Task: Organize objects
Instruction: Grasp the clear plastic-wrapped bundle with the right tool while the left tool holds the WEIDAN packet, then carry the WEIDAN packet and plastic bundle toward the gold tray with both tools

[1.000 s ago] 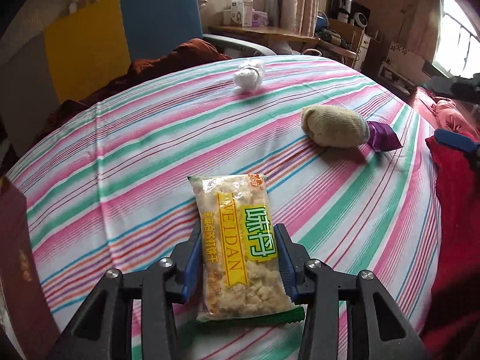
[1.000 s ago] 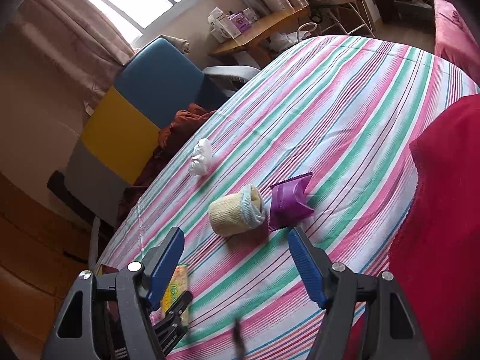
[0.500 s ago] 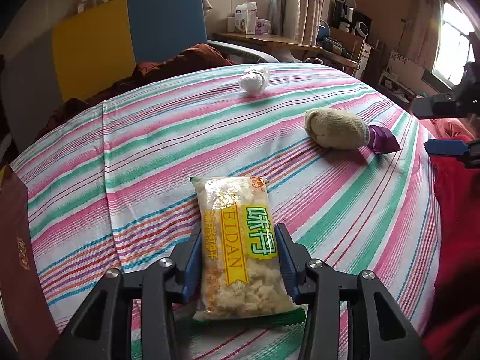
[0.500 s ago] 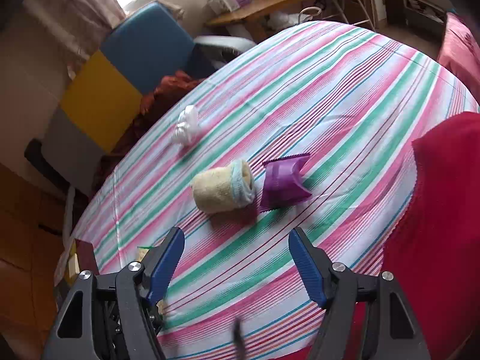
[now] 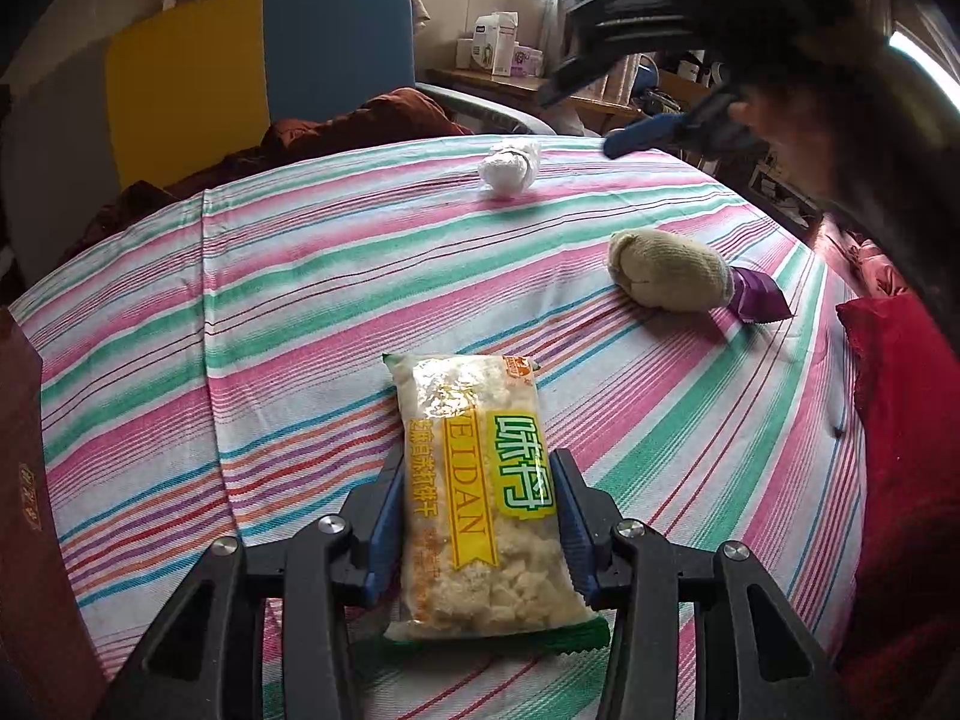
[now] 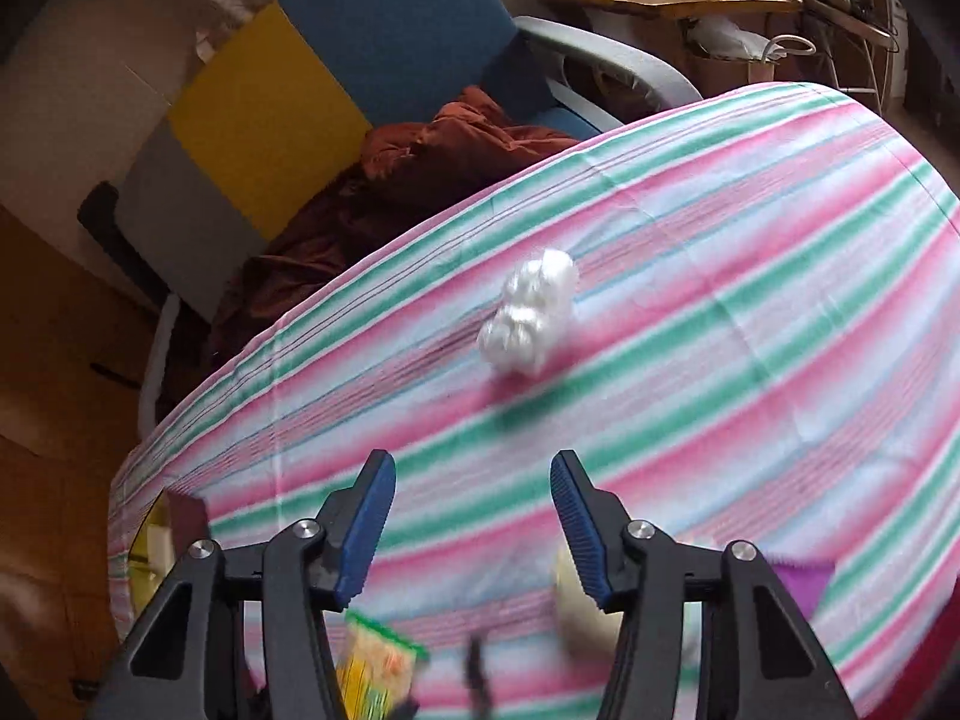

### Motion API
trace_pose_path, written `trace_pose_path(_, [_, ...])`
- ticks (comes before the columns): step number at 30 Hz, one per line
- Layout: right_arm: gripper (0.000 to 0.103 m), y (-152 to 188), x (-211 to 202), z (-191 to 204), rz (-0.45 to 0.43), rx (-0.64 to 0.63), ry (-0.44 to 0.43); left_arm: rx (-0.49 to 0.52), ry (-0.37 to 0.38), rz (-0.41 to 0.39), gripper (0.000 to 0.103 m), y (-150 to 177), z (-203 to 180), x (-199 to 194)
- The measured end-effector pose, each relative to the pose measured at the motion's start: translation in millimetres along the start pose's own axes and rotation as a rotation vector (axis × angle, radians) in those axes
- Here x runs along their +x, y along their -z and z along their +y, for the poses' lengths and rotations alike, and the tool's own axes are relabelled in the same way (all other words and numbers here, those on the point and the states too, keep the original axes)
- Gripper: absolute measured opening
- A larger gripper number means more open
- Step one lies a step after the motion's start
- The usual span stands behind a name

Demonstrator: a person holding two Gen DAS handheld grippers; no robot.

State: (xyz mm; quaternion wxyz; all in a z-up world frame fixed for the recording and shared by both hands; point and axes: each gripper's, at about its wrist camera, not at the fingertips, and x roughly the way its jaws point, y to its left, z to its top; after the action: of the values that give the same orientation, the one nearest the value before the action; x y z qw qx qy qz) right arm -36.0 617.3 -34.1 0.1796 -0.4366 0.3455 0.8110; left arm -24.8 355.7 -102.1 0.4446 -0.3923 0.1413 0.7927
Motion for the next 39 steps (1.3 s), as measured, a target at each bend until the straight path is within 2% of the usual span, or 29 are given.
trace_pose_path(6, [0.055, -43.3, 57.7, -16.3, 0.030, 0.082, 0.098, -0.009, 0.011, -0.004, 0.047, 0.9, 1.7, 0.0])
trace_pose_path(8, [0.054, -53.5, 74.6, -21.0, 0.047, 0.094, 0.102, -0.010, 0.011, -0.006, 0.047, 1.1, 1.6, 0.1])
trace_pose_path(9, [0.052, -56.0, 81.1, -21.4, 0.064, 0.092, 0.114, -0.009, 0.010, -0.007, 0.047, 1.1, 1.4, 0.1])
trace_pose_path(10, [0.040, -57.6, 85.6, -20.9, 0.068, 0.086, 0.145, -0.009, 0.009, -0.007, 0.047, 1.5, 1.5, -0.3])
trace_pose_path(11, [0.036, -58.3, 84.7, -18.1, 0.051, 0.063, 0.151, -0.010, 0.010, -0.009, 0.047, 1.6, 1.5, -0.4])
trace_pose_path(13, [0.034, -53.6, 82.7, -10.0, 0.073, 0.007, 0.130, -0.012, 0.013, -0.010, 0.047, 1.5, 1.5, -0.1])
trace_pose_path(15, [0.034, -41.4, 75.2, 1.3, 0.092, -0.070, 0.133, -0.011, 0.011, -0.013, 0.047, 1.7, 0.0, 0.0])
trace_pose_path(17, [0.034, -22.0, 59.4, 13.6, 0.117, -0.145, 0.090, -0.010, 0.010, -0.014, 0.047, 2.3, 2.6, -0.2])
trace_pose_path(20, [0.034, 8.8, 31.6, 25.6, 0.144, -0.231, 0.071, -0.012, 0.011, -0.014, 0.047, 2.2, 2.9, -0.5])
trace_pose_path(24, [0.034, 58.3, -12.1, 29.3, 0.164, -0.306, 0.023, -0.007, 0.003, -0.014, 0.047, 1.8, 2.1, -0.3])
trace_pose_path(27, [0.034, 94.7, -29.2, 21.4, 0.201, -0.308, 0.008, 0.002, -0.009, -0.013, 0.047, 2.3, 1.2, -0.5])
trace_pose_path(32, [0.034, 136.9, -15.9, 6.5, 0.269, -0.253, 0.027, 0.017, -0.031, -0.009, 0.047, 0.7, -3.6, -0.4])
trace_pose_path(35, [0.034, 138.9, 4.7, 3.1, 0.293, -0.238, 0.056, 0.024, -0.044, -0.006, 0.047, -0.2, -6.2, -0.1])
trace_pose_path(39, [0.035, 135.1, 10.7, 2.4, 0.280, -0.233, 0.040, 0.036, -0.061, -0.006, 0.048, -1.5, -8.5, 2.3])
